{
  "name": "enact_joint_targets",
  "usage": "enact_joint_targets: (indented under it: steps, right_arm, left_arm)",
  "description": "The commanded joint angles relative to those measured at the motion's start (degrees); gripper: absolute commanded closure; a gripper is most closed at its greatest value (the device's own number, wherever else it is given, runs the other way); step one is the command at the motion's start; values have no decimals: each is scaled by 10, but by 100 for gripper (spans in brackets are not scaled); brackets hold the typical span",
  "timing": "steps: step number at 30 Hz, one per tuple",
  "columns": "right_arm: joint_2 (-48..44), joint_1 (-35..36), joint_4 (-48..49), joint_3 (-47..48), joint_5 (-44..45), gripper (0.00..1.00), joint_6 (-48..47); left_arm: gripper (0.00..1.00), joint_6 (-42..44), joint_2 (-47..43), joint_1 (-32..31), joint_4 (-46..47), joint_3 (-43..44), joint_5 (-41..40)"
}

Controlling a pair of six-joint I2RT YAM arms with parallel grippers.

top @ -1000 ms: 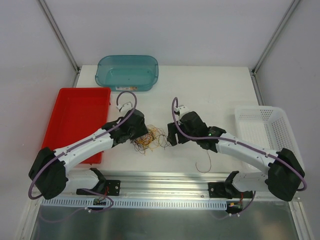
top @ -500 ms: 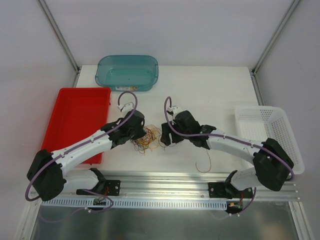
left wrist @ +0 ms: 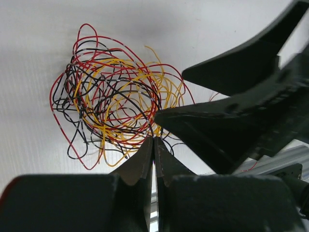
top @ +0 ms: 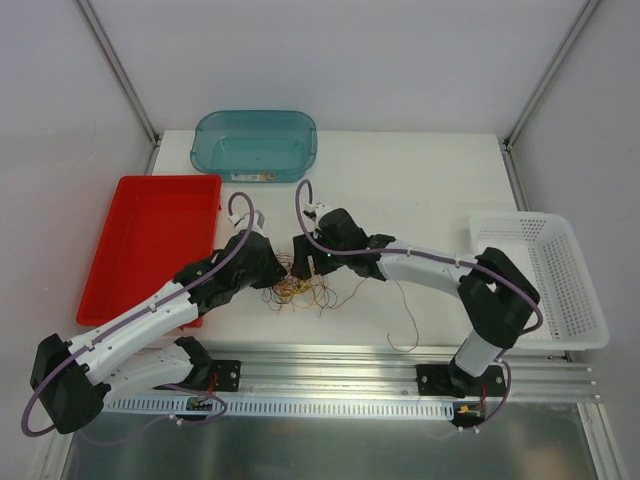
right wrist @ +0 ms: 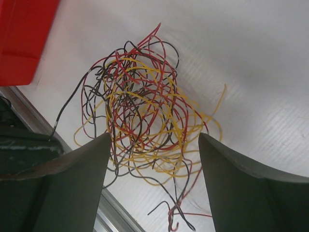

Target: Untangle the cables

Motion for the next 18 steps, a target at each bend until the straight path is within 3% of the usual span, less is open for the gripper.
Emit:
enact_joint_targets:
  steps: [1, 4, 11, 18]
  right_arm:
    - [46, 7, 33, 23, -23, 23, 34]
    - [72, 6, 40, 8, -20, 29, 43]
    - [47, -34, 31, -70, 25, 75, 78]
    - [-78, -128, -77, -133, 122, 92, 29]
  left_arm:
    - [100, 28, -7, -5, -7, 21, 21]
    - [100, 45, -20, -5, -17, 42, 21]
    - [100, 117, -60, -4, -113, 167, -42]
    - [100, 163, -67, 11, -209, 299, -114]
